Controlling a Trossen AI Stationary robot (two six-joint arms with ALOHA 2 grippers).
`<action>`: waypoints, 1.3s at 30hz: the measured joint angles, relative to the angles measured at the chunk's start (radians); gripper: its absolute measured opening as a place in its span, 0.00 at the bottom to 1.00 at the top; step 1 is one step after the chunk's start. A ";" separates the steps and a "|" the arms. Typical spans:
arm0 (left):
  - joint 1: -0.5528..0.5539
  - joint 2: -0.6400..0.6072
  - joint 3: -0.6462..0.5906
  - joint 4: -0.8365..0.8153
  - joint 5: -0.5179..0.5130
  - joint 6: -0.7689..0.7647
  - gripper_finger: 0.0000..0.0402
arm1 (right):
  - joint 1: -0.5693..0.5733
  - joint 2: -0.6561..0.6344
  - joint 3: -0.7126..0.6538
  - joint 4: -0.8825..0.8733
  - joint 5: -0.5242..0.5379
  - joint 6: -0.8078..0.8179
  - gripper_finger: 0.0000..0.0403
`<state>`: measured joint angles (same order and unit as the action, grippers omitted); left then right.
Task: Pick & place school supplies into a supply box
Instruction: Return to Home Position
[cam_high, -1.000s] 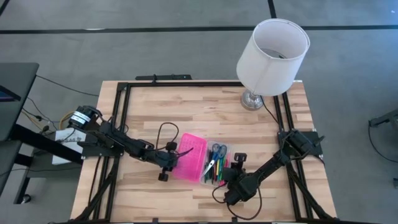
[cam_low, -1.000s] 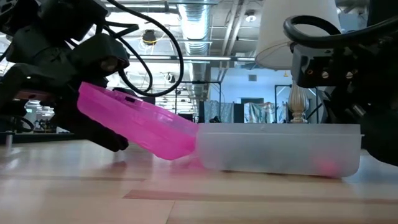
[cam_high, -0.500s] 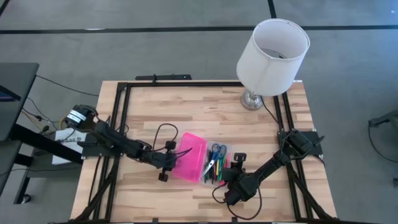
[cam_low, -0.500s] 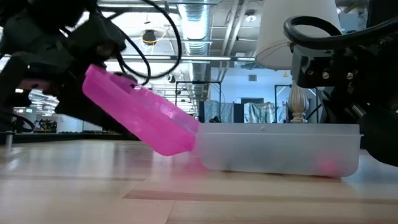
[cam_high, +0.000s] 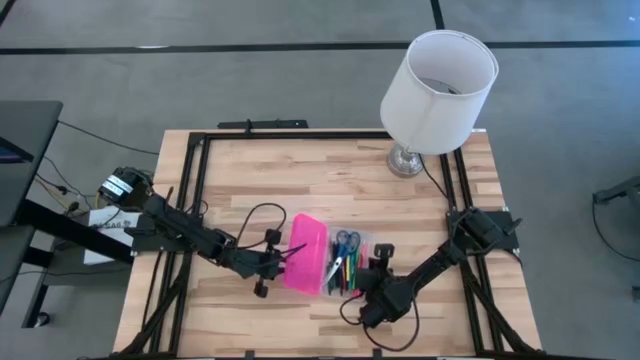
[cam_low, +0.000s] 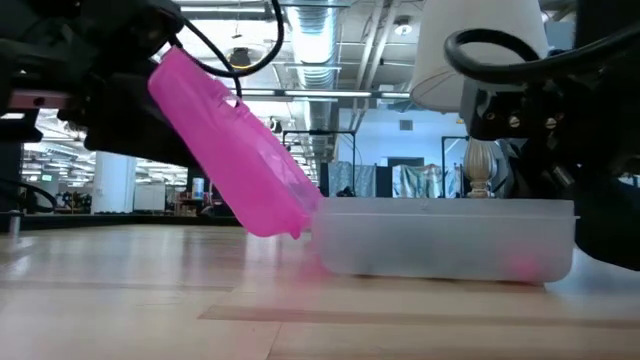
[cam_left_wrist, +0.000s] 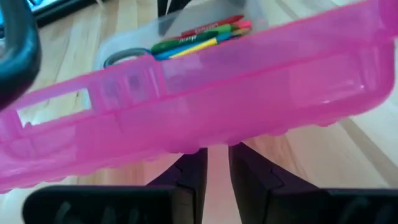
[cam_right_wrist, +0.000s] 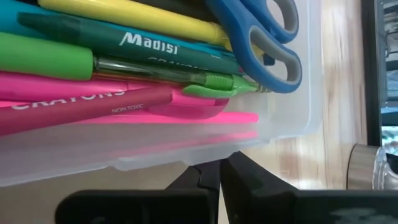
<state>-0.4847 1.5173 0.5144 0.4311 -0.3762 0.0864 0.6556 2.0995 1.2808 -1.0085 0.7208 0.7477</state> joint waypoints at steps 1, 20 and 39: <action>0.000 0.000 0.000 0.005 0.001 0.004 0.15 | -0.004 0.000 0.000 0.002 -0.001 -0.001 0.00; 0.000 0.006 0.000 0.174 0.063 0.087 0.15 | -0.062 0.000 0.000 0.197 0.000 -0.237 0.00; 0.002 0.007 0.000 0.262 0.154 0.111 0.15 | -0.041 0.000 0.001 0.216 0.098 -0.232 0.00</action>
<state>-0.4828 1.5246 0.5144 0.6929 -0.2218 0.1978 0.6147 2.0995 1.2816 -0.7927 0.8185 0.5156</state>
